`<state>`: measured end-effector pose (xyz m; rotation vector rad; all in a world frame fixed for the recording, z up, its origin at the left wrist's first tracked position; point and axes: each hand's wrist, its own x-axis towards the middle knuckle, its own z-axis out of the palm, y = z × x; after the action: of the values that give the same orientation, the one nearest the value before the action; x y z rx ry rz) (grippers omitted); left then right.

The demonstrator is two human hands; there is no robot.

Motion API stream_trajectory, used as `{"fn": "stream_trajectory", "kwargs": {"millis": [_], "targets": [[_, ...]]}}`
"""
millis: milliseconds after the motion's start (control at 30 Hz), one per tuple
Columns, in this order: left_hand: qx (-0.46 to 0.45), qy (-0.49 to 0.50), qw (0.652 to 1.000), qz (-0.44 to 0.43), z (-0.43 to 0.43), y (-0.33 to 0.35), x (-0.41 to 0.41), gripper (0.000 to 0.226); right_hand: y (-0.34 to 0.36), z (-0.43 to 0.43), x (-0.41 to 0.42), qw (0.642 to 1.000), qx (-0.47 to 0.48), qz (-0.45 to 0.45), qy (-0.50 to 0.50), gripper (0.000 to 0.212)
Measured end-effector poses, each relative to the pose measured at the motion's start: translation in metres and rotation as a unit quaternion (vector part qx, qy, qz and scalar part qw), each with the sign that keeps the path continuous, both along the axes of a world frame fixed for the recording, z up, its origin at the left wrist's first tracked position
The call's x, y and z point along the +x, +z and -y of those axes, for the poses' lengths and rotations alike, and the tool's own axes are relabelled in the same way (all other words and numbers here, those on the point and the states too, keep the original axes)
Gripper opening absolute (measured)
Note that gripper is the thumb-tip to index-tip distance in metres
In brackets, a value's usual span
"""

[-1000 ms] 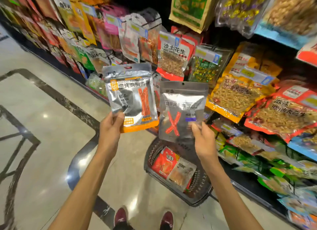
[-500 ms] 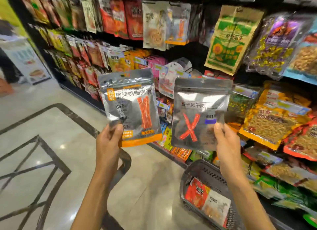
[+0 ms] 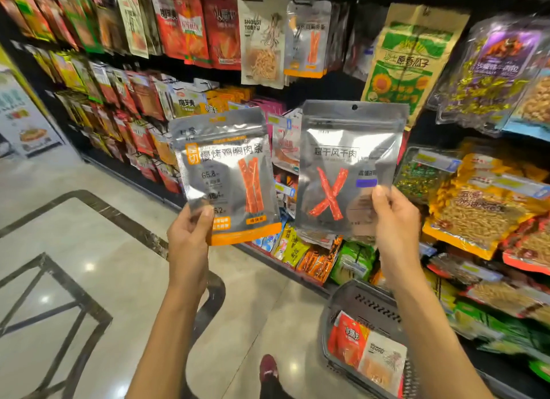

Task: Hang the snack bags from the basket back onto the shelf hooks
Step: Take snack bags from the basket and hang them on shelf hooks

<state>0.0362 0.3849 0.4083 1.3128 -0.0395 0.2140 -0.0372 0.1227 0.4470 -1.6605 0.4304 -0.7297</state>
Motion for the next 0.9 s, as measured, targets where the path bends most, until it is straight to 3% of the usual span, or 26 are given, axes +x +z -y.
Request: {"fn": "stream_trajectory", "kwargs": {"millis": [500, 900], "targets": [[0.012, -0.059, 0.998, 0.010, 0.053, 0.013, 0.206, 0.011, 0.000, 0.043, 0.176, 0.996, 0.039, -0.005, -0.080, 0.032], [0.012, -0.136, 0.991, 0.014, 0.111, 0.047, 0.341, 0.012, 0.013, 0.077, 0.248, 0.988, -0.002, 0.010, -0.151, 0.029]]}}
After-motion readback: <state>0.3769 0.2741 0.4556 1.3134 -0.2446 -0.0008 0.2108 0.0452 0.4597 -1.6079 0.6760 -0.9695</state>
